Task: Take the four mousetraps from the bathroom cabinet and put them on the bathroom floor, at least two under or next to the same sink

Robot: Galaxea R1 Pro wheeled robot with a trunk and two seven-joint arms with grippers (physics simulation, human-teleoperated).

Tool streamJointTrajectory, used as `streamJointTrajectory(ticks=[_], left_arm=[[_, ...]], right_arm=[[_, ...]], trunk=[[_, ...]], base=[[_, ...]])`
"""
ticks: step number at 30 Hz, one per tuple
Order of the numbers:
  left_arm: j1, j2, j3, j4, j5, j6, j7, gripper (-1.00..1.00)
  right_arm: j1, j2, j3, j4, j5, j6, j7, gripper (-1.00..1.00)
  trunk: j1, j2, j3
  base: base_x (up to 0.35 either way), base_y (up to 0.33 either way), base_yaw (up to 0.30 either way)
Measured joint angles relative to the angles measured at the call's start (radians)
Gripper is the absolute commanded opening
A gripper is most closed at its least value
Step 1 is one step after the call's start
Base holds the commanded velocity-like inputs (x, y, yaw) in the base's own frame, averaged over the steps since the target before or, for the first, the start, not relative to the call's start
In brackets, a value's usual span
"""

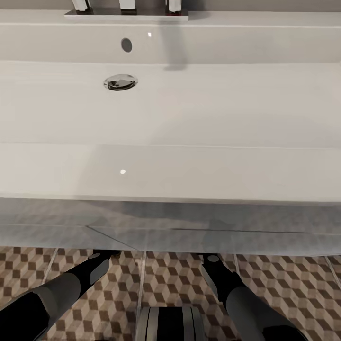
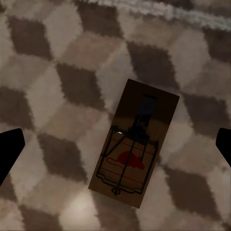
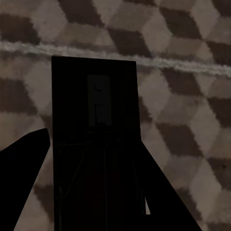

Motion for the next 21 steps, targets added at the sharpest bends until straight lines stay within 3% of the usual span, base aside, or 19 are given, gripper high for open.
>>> streamJointTrajectory(ticks=[21], left_arm=[[0.000,-0.001,0.000,-0.001,0.000,0.000,0.000,1.00]], right_arm=[[0.000,0.000,0.000,0.000,0.001,0.000,0.000,-1.00]], trunk=[[0.000,0.000,-0.015]], base=[[0.000,0.000,0.000]])
